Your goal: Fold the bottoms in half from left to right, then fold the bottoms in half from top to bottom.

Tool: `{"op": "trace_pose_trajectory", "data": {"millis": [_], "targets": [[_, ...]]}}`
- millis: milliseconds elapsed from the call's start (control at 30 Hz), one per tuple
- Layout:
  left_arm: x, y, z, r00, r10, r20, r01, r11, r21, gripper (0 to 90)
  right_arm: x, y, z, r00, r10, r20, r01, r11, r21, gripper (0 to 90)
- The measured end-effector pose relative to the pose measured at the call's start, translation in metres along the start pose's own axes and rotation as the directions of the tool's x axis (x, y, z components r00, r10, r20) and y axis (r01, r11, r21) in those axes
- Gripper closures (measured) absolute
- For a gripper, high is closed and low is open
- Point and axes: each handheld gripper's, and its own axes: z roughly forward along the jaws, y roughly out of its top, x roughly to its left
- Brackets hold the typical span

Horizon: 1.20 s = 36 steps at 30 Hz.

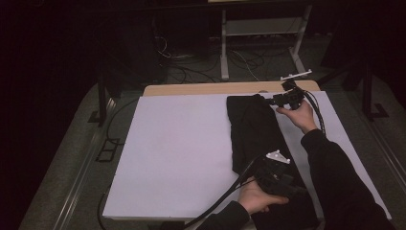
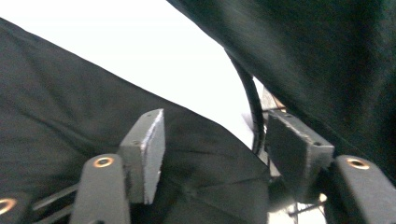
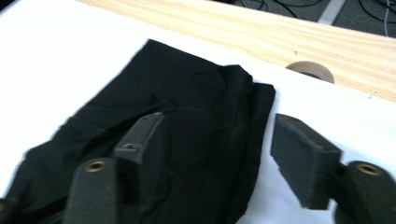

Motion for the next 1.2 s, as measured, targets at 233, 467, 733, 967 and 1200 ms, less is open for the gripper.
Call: {"op": "trace_pose_trajectory", "data": {"millis": [233, 467, 733, 967, 1200], "targets": [[0.007, -0.001, -0.021, 0.9961, 0.030, -0.083, -0.034, 0.9985, -0.043, 20.3, 0.012, 0.000, -0.021, 0.9998, -0.012, -0.013, 0.012, 0.999, -0.049, 2.8], [0.017, -0.003, -0.040, 0.9876, 0.082, -0.134, -0.093, 0.9927, -0.078, 5.2, 0.013, -0.006, -0.027, 0.9995, -0.009, -0.031, 0.008, 0.999, -0.051, 0.6], [0.023, -0.002, -0.056, 0.9775, 0.108, -0.181, -0.121, 0.9908, -0.061, 0.0, 0.014, -0.009, -0.036, 0.9987, -0.003, -0.051, 0.001, 0.999, -0.046, 0.6], [0.028, 0.000, -0.068, 0.9706, 0.114, -0.212, -0.131, 0.9890, -0.068, 0.0, 0.015, -0.012, -0.045, 0.9988, -0.006, -0.049, 0.004, 0.998, -0.055, 0.6], [0.036, 0.001, -0.077, 0.9668, 0.090, -0.239, -0.116, 0.9887, -0.095, 0.0, 0.017, -0.021, -0.051, 0.9982, -0.017, -0.058, 0.014, 0.998, -0.059, 0.6]]}}
